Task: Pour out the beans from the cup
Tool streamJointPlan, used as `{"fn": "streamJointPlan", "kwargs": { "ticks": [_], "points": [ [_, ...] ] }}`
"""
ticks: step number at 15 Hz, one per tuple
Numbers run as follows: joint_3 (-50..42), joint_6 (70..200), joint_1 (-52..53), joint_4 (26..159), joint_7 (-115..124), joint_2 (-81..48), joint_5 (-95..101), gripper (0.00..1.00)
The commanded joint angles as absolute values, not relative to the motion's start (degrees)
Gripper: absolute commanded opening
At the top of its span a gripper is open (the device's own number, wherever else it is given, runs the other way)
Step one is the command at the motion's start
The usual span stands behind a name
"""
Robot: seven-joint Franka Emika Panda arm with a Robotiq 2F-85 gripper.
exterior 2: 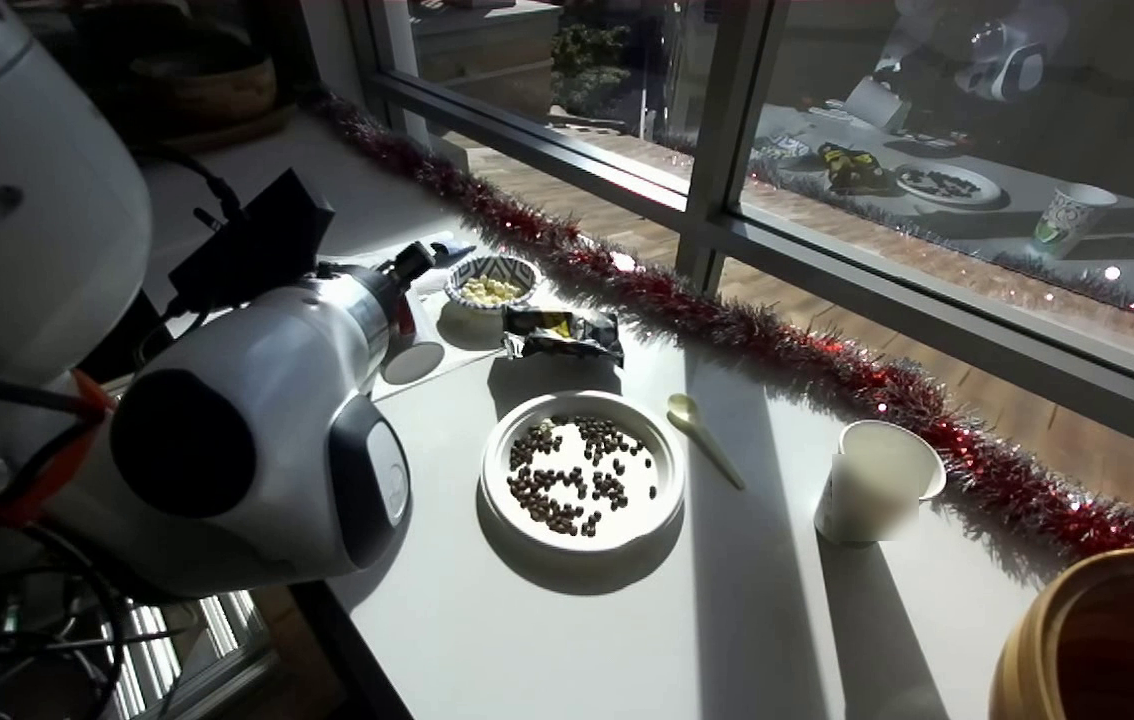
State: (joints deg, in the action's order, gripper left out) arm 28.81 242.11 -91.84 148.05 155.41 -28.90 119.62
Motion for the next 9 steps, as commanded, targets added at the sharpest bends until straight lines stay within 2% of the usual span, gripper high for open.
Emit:
{"fn": "streamJointPlan", "kwargs": {
  "ticks": [1, 2, 3, 4, 5, 6, 7, 8, 9],
  "points": [
    [35.8, 242.0, -97.2, 144.9, 161.1, -31.6, 122.5, 0.02],
    [22.2, 250.0, -84.3, 147.3, 155.7, -24.7, 117.4, 0.02],
    [35.1, 242.3, -95.9, 145.3, 159.5, -31.0, 121.0, 0.02],
    [35.0, 242.3, -95.3, 144.0, 161.3, -29.7, 121.8, 0.02],
    [23.8, 247.6, -84.6, 146.4, 155.7, -24.4, 117.4, 0.02],
    [34.3, 241.8, -93.6, 144.5, 159.3, -28.6, 120.4, 0.02],
    [35.1, 241.7, -93.6, 142.9, 161.5, -27.6, 121.2, 0.02],
    [21.3, 247.3, -80.3, 145.9, 154.2, -22.4, 115.3, 0.02],
    [33.9, 242.8, -91.1, 141.7, 162.0, -25.6, 120.1, 0.02]
  ]
}}
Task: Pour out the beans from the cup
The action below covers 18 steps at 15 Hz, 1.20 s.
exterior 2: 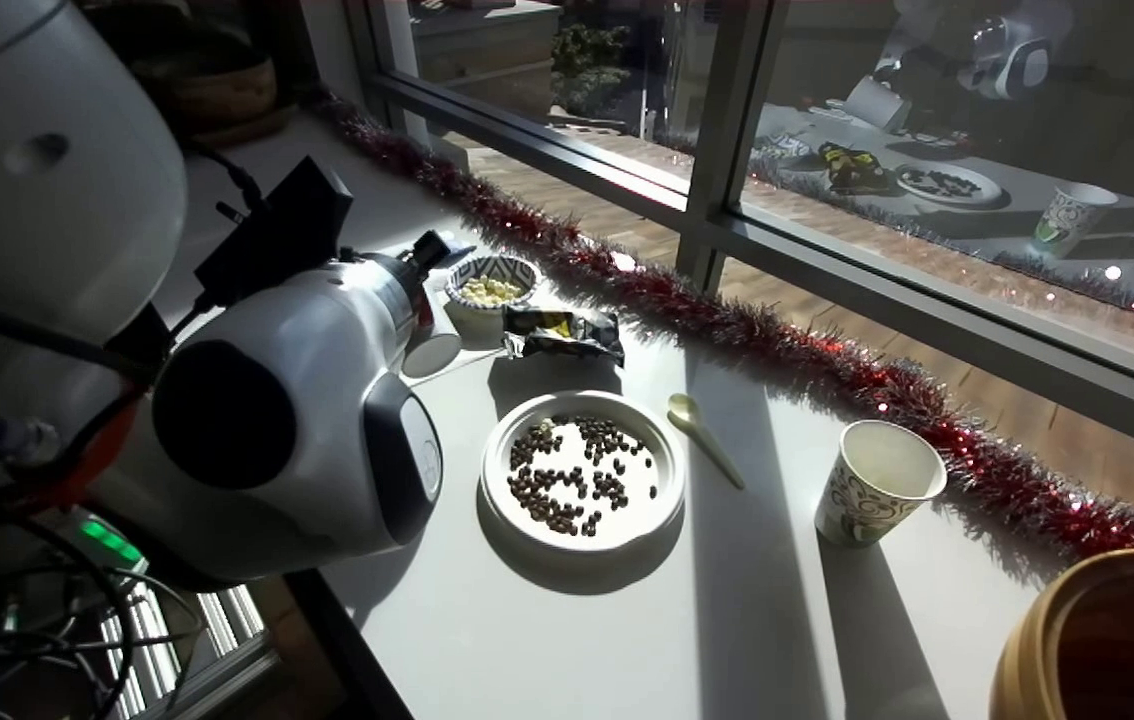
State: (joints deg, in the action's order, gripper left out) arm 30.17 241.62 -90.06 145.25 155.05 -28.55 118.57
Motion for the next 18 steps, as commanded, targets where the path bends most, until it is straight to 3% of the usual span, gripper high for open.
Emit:
{"fn": "streamJointPlan", "kwargs": {
  "ticks": [1, 2, 3, 4, 5, 7, 8, 9, 12, 13, 14, 18],
  "points": [
    [31.7, 241.8, -88.6, 142.3, 160.5, -25.7, 119.2, 0.02],
    [19.7, 245.8, -77.0, 144.8, 154.3, -21.8, 114.3, 0.02],
    [28.9, 243.4, -84.6, 140.4, 162.1, -23.2, 118.5, 0.02],
    [26.2, 241.6, -81.8, 142.0, 159.3, -23.8, 117.4, 0.02],
    [16.0, 243.8, -72.0, 144.2, 154.1, -21.4, 113.5, 0.02],
    [10.6, 244.7, -65.3, 141.2, 158.4, -20.3, 114.0, 0.02],
    [16.4, 241.5, -70.7, 140.2, 160.7, -21.6, 116.8, 0.02],
    [6.0, 242.6, -60.6, 143.0, 154.5, -21.6, 113.0, 0.02],
    [0.0, 244.3, -52.2, 140.5, 157.9, -20.7, 113.9, 0.02],
    [4.4, 242.2, -56.0, 139.8, 159.3, -21.3, 115.6, 0.02],
    [-3.0, 244.0, -48.0, 140.0, 157.8, -21.3, 113.5, 0.02],
    [-8.8, 243.8, -40.6, 139.8, 157.1, -21.8, 113.2, 0.02]
  ]
}}
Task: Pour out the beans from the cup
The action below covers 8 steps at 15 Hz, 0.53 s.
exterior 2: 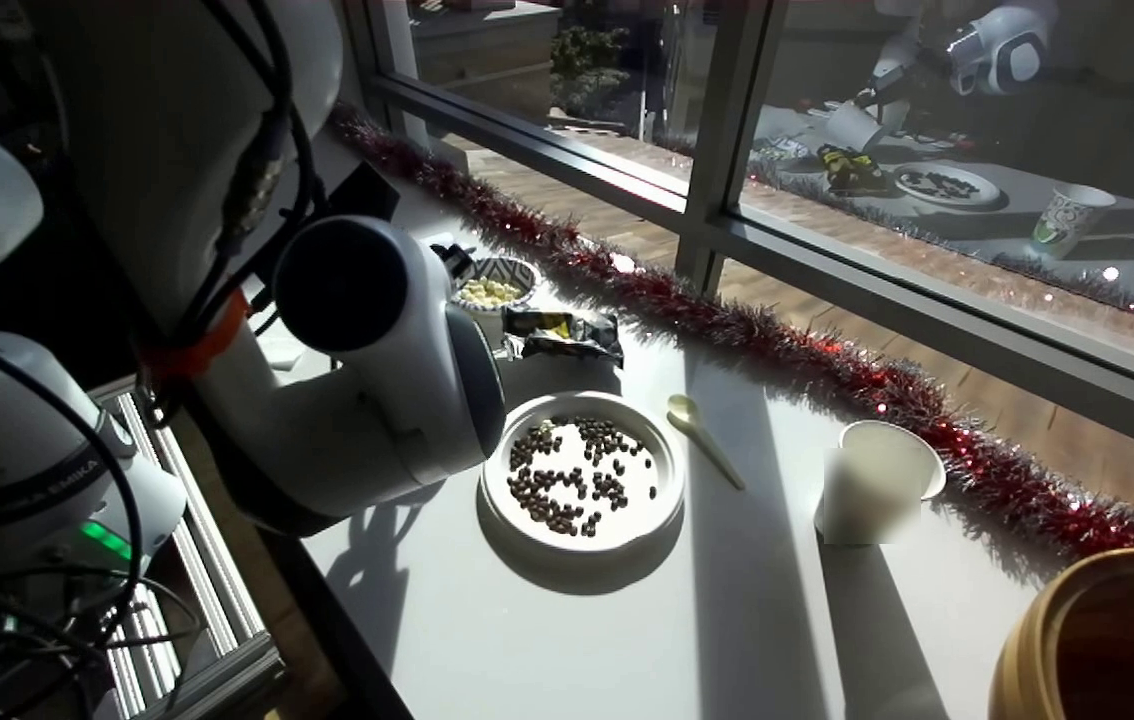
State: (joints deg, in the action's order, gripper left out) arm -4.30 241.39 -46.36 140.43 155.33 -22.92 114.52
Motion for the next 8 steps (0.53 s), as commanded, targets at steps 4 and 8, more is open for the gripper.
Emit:
{"fn": "streamJointPlan", "kwargs": {
  "ticks": [4, 8],
  "points": [
    [-13.3, 243.9, -34.7, 139.7, 156.4, -22.3, 111.6, 0.02],
    [-16.1, 243.5, -30.6, 139.4, 155.7, -22.8, 109.5, 0.02]
  ]
}}
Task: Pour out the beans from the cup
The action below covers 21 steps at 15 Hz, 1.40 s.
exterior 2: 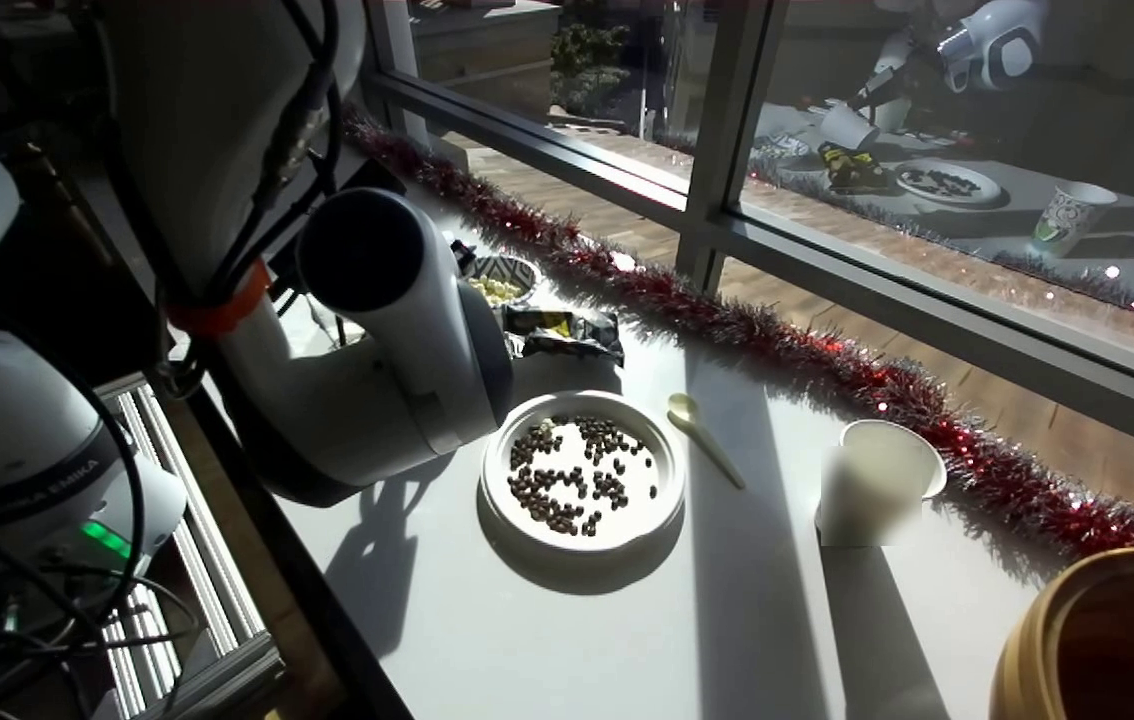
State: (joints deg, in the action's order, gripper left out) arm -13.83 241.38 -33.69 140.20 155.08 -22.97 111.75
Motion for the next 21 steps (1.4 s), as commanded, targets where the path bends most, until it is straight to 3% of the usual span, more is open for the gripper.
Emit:
{"fn": "streamJointPlan", "kwargs": {
  "ticks": [1, 17, 18, 19, 21],
  "points": [
    [-16.5, 243.5, -29.8, 139.3, 155.3, -23.0, 108.8, 0.02],
    [-18.7, 239.8, -25.2, 139.1, 152.8, -25.5, 105.6, 0.02],
    [-18.9, 239.1, -25.1, 139.5, 152.5, -25.1, 105.6, 0.32],
    [-19.1, 238.6, -25.0, 139.8, 152.2, -24.8, 105.5, 0.33],
    [-19.6, 237.6, -24.8, 140.5, 151.8, -23.9, 105.8, 0.46]
  ]
}}
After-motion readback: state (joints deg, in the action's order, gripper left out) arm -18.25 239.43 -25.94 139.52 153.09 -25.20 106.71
